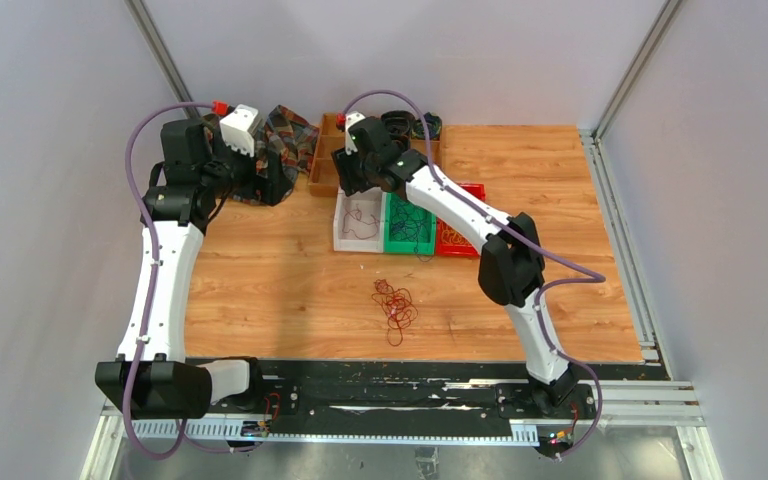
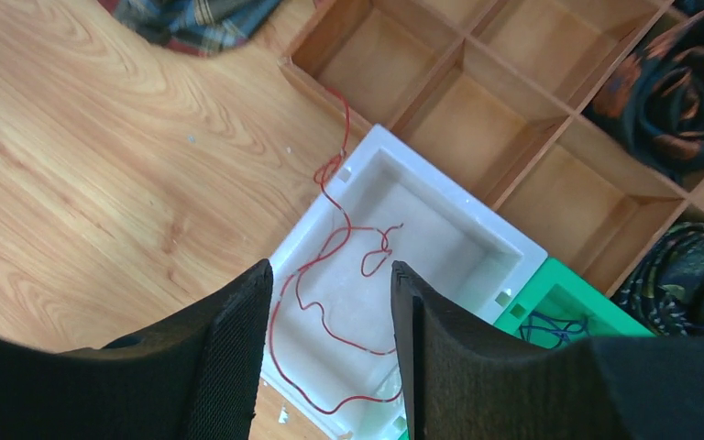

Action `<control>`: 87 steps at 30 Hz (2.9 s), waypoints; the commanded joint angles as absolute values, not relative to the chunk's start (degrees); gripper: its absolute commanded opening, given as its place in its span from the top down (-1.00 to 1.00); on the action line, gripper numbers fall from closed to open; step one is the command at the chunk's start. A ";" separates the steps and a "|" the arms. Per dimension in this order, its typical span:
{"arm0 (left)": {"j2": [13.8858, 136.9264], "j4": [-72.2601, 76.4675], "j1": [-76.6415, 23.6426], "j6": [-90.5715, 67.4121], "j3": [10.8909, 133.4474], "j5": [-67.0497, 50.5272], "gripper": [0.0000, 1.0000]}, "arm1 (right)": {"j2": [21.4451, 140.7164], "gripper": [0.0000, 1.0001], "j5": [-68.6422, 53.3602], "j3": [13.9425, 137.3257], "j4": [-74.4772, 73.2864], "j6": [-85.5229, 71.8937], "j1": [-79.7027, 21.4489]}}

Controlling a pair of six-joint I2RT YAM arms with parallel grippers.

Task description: Untangle the cables

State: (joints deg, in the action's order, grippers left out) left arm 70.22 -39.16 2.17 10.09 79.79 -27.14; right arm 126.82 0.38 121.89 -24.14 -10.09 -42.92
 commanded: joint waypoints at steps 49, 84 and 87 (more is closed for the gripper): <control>68.91 -37.96 3.30 11.40 78.94 -27.11 -0.96 | 124.93 -0.13 -9.72 115.88 -24.67 -11.72 -43.72; 69.26 -38.32 3.55 10.97 80.65 -26.54 -0.96 | 112.42 0.99 -7.20 96.86 -16.33 -14.59 -39.30; 69.11 -38.30 3.60 10.85 80.68 -26.54 -0.96 | 113.25 0.99 -7.21 96.76 -17.64 -14.41 -39.20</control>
State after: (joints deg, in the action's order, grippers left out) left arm 69.84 -39.16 2.90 11.33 79.13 -26.35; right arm 113.43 -7.86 97.78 -18.74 -13.76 -39.31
